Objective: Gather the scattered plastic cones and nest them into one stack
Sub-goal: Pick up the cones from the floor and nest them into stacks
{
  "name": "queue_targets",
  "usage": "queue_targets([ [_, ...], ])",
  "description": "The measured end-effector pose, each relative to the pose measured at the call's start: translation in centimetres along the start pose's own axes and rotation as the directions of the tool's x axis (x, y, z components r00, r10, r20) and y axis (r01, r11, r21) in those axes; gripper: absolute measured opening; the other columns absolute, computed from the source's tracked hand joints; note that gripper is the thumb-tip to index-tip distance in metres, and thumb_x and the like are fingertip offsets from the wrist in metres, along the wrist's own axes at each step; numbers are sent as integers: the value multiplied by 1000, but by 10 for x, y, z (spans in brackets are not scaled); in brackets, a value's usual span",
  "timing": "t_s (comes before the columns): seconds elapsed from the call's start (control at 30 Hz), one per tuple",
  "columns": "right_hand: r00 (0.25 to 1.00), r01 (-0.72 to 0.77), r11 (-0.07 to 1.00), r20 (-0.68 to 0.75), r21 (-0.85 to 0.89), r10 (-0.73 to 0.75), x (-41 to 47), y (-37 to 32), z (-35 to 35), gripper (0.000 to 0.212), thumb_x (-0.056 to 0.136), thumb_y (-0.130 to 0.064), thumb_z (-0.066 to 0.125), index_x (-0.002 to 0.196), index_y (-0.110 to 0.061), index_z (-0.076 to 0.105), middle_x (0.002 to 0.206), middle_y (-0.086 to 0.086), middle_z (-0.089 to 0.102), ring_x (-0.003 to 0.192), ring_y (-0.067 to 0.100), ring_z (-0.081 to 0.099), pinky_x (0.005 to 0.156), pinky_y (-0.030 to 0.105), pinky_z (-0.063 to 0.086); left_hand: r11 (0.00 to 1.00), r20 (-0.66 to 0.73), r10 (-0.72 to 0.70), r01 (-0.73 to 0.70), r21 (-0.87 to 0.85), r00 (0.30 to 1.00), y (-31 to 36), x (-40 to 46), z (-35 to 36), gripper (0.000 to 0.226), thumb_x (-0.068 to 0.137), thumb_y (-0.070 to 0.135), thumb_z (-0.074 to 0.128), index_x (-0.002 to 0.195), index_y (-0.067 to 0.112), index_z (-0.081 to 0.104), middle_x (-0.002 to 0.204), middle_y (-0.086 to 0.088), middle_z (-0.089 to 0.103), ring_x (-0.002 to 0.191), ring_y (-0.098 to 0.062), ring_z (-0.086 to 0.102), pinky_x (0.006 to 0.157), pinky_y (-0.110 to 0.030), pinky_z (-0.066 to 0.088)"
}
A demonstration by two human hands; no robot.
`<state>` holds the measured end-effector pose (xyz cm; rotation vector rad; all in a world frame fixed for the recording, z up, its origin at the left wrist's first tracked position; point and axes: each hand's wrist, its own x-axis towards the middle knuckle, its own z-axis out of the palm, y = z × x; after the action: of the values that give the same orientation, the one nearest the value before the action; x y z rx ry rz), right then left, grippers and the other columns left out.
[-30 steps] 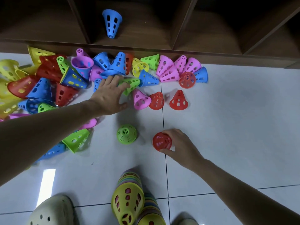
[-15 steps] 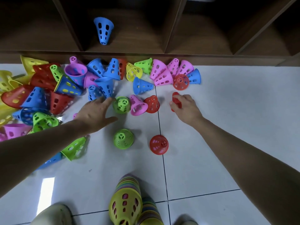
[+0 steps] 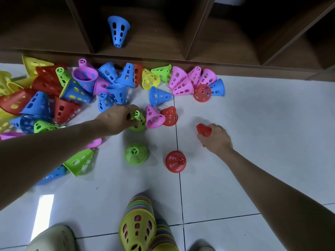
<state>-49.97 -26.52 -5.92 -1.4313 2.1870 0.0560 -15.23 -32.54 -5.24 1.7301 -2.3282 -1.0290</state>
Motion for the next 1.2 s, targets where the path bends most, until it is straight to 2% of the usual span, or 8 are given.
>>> queue_targets([
  [0.13, 983, 126, 968, -158, 217, -93, -25, 11, 4, 23, 82, -39, 70, 98, -22, 69, 74, -10, 67, 85, 20, 64, 82, 36, 53, 986, -157, -1, -25, -164, 988, -1, -27, -10, 31, 89, 47, 62, 100, 20, 55, 67, 2, 55, 60, -7, 54, 60, -24, 46],
  [0.3, 986, 157, 819, -137, 552, -96, -53, 0, 3, 12, 87, -27, 75, 98, -26, 69, 83, -17, 67, 79, -9, 60, 74, 7, 43, 971, -245, 31, -87, -221, 969, 18, -69, -22, 43, 92, 53, 56, 91, 11, 49, 57, -7, 49, 55, -17, 51, 49, -23, 37],
  [0.43, 985, 168, 756, -133, 633, -107, -71, -10, 4, 20, 84, -31, 76, 102, -26, 67, 96, -12, 69, 91, 3, 62, 79, 18, 48, 976, -222, 130, -165, -145, 966, 27, -90, -13, 46, 88, 69, 46, 85, 23, 45, 58, 1, 53, 56, -15, 52, 53, -26, 41],
  [0.53, 974, 225, 708, -155, 670, -162, -88, -21, -1, 21, 83, -29, 78, 99, -27, 63, 94, -15, 69, 90, 7, 62, 73, 13, 43, 964, -171, 265, -265, 21, 949, 28, -98, 1, 47, 91, 72, 38, 97, 27, 51, 72, 12, 56, 62, -7, 56, 59, -30, 47],
  [0.9, 927, 348, 742, -95, 573, -362, -120, -28, 7, 35, 80, -22, 80, 105, -27, 57, 99, -18, 64, 95, -2, 57, 78, 7, 39, 944, -31, 298, -289, 160, 954, 6, -103, 30, 65, 89, 72, 36, 133, 29, 57, 89, 16, 55, 65, -2, 46, 62, -20, 39],
  [1.0, 843, 525, 783, -78, 334, -532, -116, -18, 18, 38, 78, -34, 77, 108, -28, 54, 103, -19, 57, 97, 3, 53, 87, 17, 42, 954, -21, 272, -267, 135, 962, 5, -101, 30, 68, 90, 76, 31, 134, 31, 55, 89, 17, 53, 64, 2, 49, 63, -17, 38],
  [1.1, 752, 651, 742, -6, 163, -659, -108, -6, 26, 41, 79, -37, 76, 111, -24, 54, 107, -17, 53, 100, 8, 50, 91, 26, 43, 969, -15, 243, -242, 44, 970, 4, -94, 21, 72, 92, 78, 21, 135, 30, 53, 90, 12, 61, 75, -3, 60, 74, -26, 48],
  [1.2, 780, 608, 762, 10, 221, -625, -93, -7, 27, 39, 81, -43, 73, 110, -24, 56, 106, -14, 56, 101, 8, 53, 91, 26, 44, 972, -33, 230, -227, 57, 973, 2, -77, 7, 69, 93, 76, 20, 131, 31, 56, 103, 4, 68, 93, -17, 66, 87, -37, 53],
])
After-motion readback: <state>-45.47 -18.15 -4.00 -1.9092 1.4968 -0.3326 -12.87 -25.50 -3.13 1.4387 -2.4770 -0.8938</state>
